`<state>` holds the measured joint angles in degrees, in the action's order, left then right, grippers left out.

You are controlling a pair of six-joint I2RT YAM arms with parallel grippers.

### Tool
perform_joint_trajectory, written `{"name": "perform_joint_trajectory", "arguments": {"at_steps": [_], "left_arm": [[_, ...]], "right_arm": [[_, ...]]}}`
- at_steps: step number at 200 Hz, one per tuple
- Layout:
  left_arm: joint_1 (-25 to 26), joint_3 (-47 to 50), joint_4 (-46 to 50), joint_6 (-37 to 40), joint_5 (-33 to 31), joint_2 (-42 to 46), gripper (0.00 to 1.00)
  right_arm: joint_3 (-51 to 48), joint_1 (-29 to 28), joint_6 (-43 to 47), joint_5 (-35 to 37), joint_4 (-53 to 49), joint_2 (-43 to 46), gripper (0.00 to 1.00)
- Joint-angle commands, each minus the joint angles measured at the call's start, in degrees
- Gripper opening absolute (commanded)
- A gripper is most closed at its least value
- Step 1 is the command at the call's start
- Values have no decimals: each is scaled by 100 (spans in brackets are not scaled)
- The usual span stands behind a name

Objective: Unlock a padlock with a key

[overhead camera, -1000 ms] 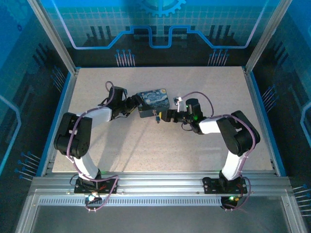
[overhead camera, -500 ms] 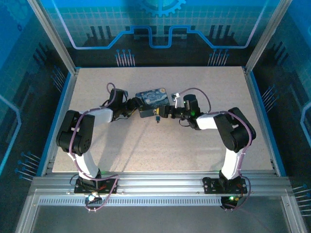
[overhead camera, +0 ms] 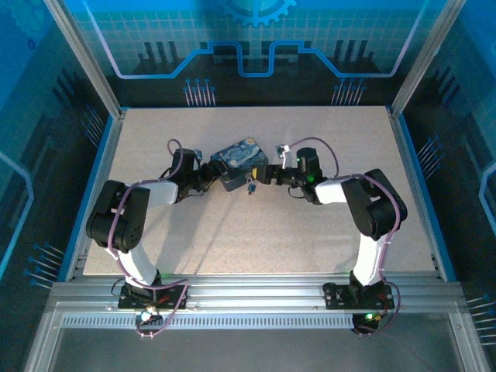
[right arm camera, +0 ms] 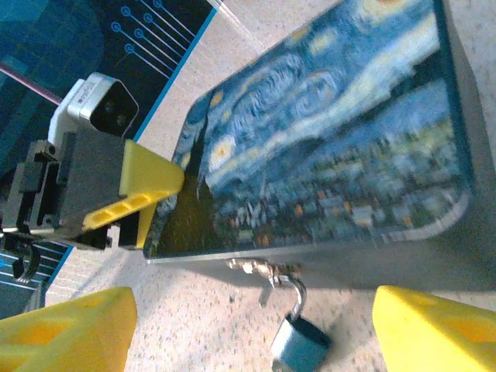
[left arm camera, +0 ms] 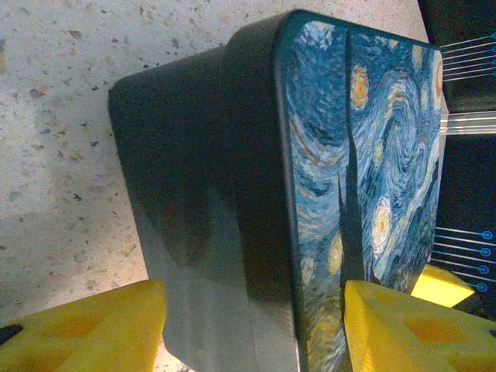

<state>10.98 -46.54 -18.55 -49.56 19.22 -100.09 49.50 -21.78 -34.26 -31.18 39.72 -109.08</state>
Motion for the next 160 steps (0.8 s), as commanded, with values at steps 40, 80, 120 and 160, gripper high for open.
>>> {"name": "perform_joint_trajectory", "arguments": {"at_steps": [40,80,120,160], "left_arm": [[9,279,616,-37,-15,15,62],[9,324,538,-105,-6,16,62],[9,364,510,-133,-50,60,62],[9,398,509,-144,-107,112,61]], "right_arm": [[-337,8,-531,-318,763,-132,77],[-117,-17,-643,-377,763,-442,67],[54,-82,-655,-502,545,-662,58],[255,-133,-774,-536,467,-813,53]]}}
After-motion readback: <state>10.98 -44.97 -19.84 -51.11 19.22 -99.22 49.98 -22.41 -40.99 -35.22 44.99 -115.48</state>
